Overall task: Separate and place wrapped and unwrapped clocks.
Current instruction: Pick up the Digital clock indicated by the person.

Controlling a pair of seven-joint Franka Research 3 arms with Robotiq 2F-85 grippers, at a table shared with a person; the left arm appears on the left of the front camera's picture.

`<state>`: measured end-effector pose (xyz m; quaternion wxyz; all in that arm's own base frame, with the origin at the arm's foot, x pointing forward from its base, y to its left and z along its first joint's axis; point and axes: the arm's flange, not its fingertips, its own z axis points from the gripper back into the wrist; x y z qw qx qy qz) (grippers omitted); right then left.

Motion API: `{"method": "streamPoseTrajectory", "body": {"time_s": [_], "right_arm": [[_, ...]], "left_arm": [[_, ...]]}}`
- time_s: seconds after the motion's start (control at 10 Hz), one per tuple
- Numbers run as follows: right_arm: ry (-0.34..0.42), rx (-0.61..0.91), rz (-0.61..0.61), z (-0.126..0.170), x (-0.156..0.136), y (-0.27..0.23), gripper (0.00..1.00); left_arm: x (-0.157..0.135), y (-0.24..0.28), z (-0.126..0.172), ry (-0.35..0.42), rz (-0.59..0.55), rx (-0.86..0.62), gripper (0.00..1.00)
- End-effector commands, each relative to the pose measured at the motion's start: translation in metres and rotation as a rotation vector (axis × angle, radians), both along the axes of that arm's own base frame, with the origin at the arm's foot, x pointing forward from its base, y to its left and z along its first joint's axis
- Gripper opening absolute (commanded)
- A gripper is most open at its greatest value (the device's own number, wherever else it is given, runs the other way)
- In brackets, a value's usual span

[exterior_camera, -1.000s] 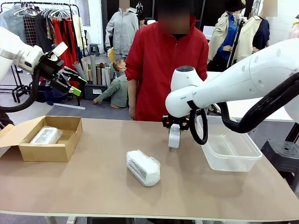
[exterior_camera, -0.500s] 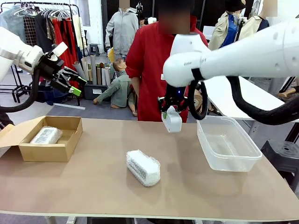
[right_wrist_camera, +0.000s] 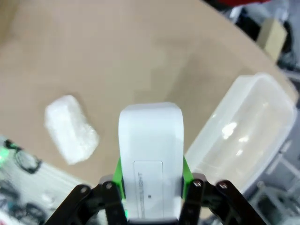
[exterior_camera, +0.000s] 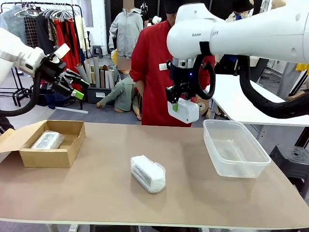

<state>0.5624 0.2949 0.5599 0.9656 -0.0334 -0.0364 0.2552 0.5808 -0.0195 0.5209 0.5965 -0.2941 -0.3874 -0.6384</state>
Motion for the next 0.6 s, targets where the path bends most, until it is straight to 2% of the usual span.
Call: {"method": "streamPoseTrajectory", "body": {"time_s": [0.0, 0.5], "right_arm": [[-0.029, 0.015, 0.109, 0.021, 0.017, 0.007, 0.00], [-0.119, 0.087, 0.137, 0.057, 0.015, 0.009, 0.00]], "left_arm": [[-0.001, 0.001, 0.002, -0.006, 0.000, -0.001, 1.00], [-0.001, 0.001, 0.002, -0.006, 0.000, -0.001, 1.00]]}}
